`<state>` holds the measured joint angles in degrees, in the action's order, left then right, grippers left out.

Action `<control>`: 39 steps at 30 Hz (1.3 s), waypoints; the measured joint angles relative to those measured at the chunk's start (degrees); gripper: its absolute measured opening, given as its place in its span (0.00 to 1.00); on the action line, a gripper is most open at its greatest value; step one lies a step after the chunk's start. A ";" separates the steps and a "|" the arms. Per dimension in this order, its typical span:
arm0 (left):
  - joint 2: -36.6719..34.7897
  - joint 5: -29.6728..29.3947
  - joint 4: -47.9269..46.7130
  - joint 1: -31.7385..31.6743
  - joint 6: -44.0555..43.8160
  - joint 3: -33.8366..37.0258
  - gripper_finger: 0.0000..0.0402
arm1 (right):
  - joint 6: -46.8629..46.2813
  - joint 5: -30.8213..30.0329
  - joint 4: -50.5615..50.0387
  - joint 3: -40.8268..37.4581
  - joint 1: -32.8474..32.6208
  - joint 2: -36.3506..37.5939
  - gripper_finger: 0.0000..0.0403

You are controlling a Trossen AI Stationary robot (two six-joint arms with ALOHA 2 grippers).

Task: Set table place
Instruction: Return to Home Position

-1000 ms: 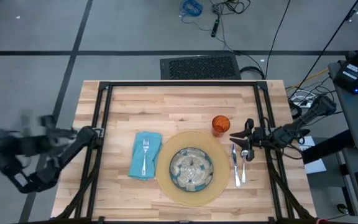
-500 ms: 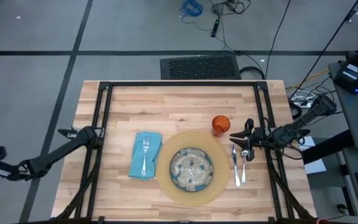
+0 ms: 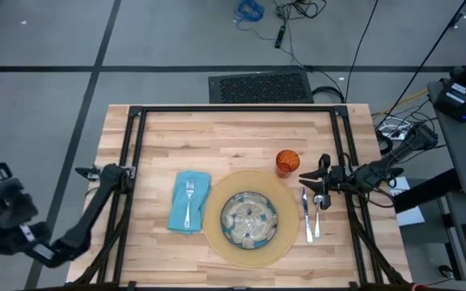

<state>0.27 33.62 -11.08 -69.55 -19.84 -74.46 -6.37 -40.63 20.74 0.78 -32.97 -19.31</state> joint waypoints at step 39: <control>1.79 -11.85 -3.53 -2.59 14.78 2.76 0.21 | -2.77 0.22 1.79 0.00 -0.03 0.00 0.19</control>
<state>2.07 21.77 -14.61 -72.14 -5.06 -71.70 -9.14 -40.42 22.53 0.78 -33.00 -19.31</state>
